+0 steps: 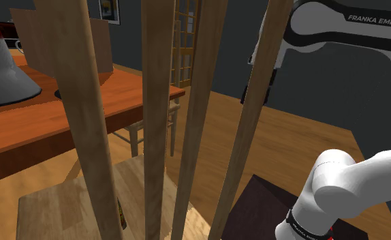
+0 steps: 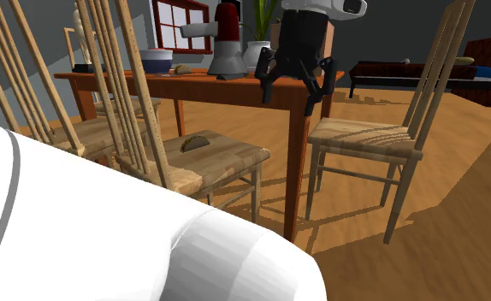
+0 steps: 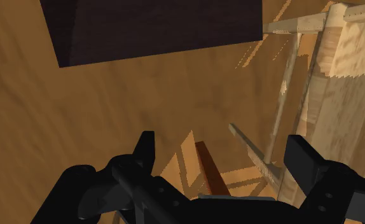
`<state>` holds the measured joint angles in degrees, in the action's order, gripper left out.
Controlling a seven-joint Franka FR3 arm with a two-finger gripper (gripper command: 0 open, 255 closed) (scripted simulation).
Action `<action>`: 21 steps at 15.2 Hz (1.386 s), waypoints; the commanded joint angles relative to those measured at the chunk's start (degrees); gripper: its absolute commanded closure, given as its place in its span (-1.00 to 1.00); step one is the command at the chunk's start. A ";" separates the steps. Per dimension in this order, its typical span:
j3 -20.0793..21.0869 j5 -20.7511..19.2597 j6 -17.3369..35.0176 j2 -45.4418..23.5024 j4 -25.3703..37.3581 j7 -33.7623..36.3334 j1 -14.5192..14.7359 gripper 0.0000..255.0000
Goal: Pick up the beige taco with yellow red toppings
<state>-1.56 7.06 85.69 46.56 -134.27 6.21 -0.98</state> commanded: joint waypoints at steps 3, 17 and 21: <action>2.65 1.67 2.31 -0.80 -0.89 2.63 0.70 -1.00; 21.26 8.75 19.53 -15.57 1.42 20.69 4.10 -1.00; 26.54 7.98 24.14 -22.39 4.81 26.42 4.03 -1.00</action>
<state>23.65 15.24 108.48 25.80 -130.08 31.12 3.05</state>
